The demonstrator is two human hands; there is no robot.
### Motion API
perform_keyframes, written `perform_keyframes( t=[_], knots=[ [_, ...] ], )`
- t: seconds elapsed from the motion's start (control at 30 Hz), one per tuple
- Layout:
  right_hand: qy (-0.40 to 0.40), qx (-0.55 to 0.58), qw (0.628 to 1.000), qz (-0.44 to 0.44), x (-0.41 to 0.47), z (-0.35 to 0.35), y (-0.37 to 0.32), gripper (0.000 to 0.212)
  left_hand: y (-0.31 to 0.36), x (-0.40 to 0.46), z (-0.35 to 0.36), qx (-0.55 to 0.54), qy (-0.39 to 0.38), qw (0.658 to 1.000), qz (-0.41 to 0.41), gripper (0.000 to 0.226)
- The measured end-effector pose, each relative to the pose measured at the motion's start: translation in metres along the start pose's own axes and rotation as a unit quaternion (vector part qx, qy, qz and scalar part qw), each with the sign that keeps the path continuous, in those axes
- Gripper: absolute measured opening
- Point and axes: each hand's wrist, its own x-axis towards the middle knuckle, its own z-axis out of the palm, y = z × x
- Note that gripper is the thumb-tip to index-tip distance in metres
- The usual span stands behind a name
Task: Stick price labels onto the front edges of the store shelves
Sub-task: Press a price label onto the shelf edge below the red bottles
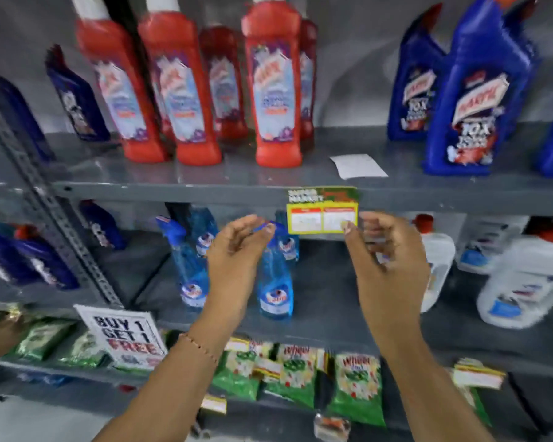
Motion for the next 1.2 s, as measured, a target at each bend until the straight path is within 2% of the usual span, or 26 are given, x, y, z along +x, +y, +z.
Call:
perform_keyframes(
  t=[0.13, 0.2, 0.33, 0.47, 0.6, 0.8, 0.9, 0.97, 1.03, 1.2],
  knots=[
    [0.053, 0.015, 0.997, 0.058, 0.02, 0.027, -0.005, 0.039, 0.02, 0.023, 0.018, 0.06, -0.095, 0.993, 0.032, 0.022],
    [0.061, 0.033, 0.995, 0.077, 0.027, 0.035, -0.006, 0.04, 0.023, 0.029, 0.026, 0.081, -0.093, 0.992, 0.037, 0.02],
    [0.07, -0.001, 0.992, 0.101, 0.037, 0.04, -0.003, 0.039, 0.018, 0.032, 0.036, 0.11, -0.092, 0.989, 0.048, 0.024],
    [0.028, -0.086, 0.994, 0.066, 0.04, 0.041, -0.004, 0.018, 0.016, 0.028, 0.045, 0.152, -0.13, 0.977, 0.076, 0.019],
    [-0.001, -0.099, 0.994, 0.046, 0.037, 0.037, -0.009, 0.027, 0.017, 0.034, 0.046, 0.164, -0.127, 0.977, 0.051, 0.011],
    [-0.067, -0.02, 0.994, 0.083, 0.035, 0.025, -0.013, 0.019, 0.017, 0.028, 0.034, 0.118, -0.155, 0.981, 0.021, 0.025],
    [-0.114, 0.045, 0.989, 0.083, 0.03, 0.028, -0.022, 0.018, 0.023, 0.029, 0.013, 0.089, -0.16, 0.983, 0.007, 0.018],
    [-0.172, 0.075, 0.98, 0.073, 0.025, 0.044, -0.032, 0.028, 0.031, 0.032, -0.009, 0.058, -0.178, 0.982, -0.008, 0.011],
    [-0.22, 0.084, 0.97, 0.056, 0.019, 0.069, -0.041, 0.026, 0.04, 0.038, -0.033, 0.052, -0.177, 0.983, -0.007, 0.012],
    [-0.223, -0.008, 0.974, -0.027, 0.004, 0.138, -0.055, 0.019, 0.061, 0.064, -0.095, 0.052, -0.12, 0.991, 0.019, 0.013]
  ],
)
